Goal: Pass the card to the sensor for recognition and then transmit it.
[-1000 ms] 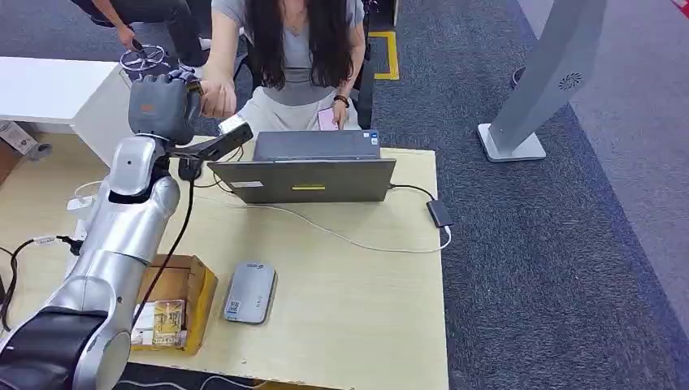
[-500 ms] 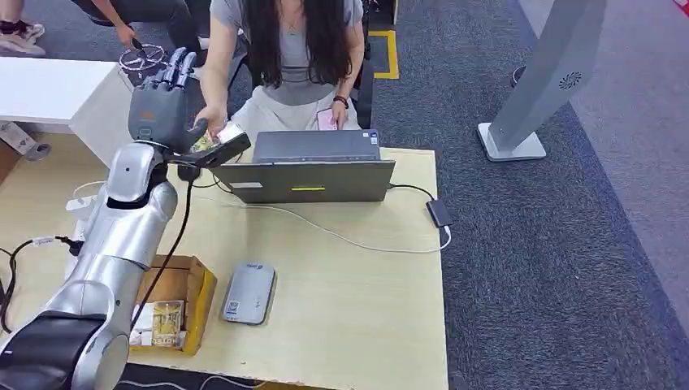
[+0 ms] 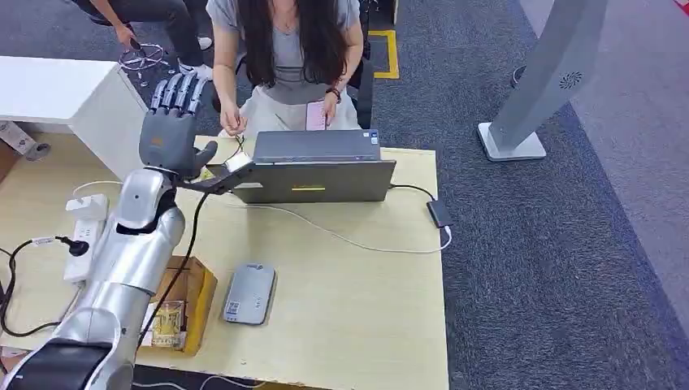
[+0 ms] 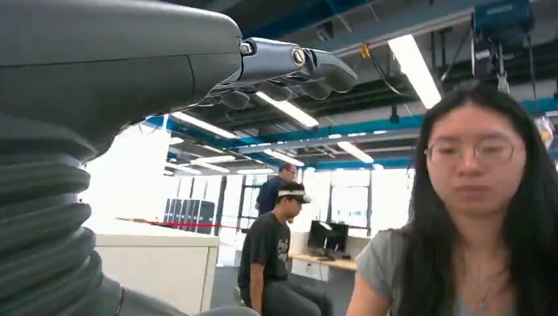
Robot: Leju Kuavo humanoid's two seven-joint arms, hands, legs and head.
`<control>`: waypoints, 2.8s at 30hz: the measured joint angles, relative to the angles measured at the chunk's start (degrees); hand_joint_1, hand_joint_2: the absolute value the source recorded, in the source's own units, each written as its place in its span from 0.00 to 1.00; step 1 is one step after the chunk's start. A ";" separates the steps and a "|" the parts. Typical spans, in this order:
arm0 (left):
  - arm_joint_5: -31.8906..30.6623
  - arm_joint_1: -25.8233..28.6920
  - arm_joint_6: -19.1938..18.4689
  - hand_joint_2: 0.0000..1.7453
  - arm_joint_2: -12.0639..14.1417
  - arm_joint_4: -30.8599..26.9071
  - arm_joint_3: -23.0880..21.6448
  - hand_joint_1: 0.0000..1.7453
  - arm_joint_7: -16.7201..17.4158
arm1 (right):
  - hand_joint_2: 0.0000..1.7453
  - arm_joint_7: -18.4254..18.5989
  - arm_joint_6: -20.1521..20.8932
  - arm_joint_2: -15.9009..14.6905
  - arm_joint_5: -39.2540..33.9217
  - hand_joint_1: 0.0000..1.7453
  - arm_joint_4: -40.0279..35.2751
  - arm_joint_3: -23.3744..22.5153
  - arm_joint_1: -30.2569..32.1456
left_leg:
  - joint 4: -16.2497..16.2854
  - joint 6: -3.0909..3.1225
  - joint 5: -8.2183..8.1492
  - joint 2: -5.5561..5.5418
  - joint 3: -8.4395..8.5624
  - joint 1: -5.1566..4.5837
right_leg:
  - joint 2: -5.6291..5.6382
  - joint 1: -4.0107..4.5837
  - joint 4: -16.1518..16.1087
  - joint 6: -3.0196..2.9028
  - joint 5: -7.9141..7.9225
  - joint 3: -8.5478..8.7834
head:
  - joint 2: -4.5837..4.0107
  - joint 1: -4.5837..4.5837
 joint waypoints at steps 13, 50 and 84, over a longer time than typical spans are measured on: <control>0.75 25.07 6.22 1.00 1.92 -32.72 0.02 0.00 -3.73 | 1.00 -1.73 -1.70 0.09 -2.14 0.00 0.02 -0.65 1.16 | -0.01 -0.06 -0.15 -0.01 -0.02 0.00 | -0.05 0.00 -0.04 -0.03 -0.17 0.01 | 0.00 -0.02; -8.13 65.99 1.13 1.00 15.65 -54.61 -11.61 0.00 16.83 | 1.00 -4.90 -1.75 -0.83 -6.42 0.00 -0.02 -5.95 3.01 | -0.04 -0.04 -0.57 0.09 0.13 0.02 | 0.01 0.02 -0.03 -0.06 -0.58 0.12 | 0.00 -0.02; 7.04 58.01 -14.36 1.00 -22.91 -48.29 52.88 0.00 -33.46 | 1.00 -4.41 -2.18 -0.59 -3.47 0.00 -0.02 -5.95 3.18 | -0.05 -0.10 -0.62 -0.01 0.22 0.03 | -0.08 0.02 -0.02 -0.09 -0.66 0.20 | 0.00 0.00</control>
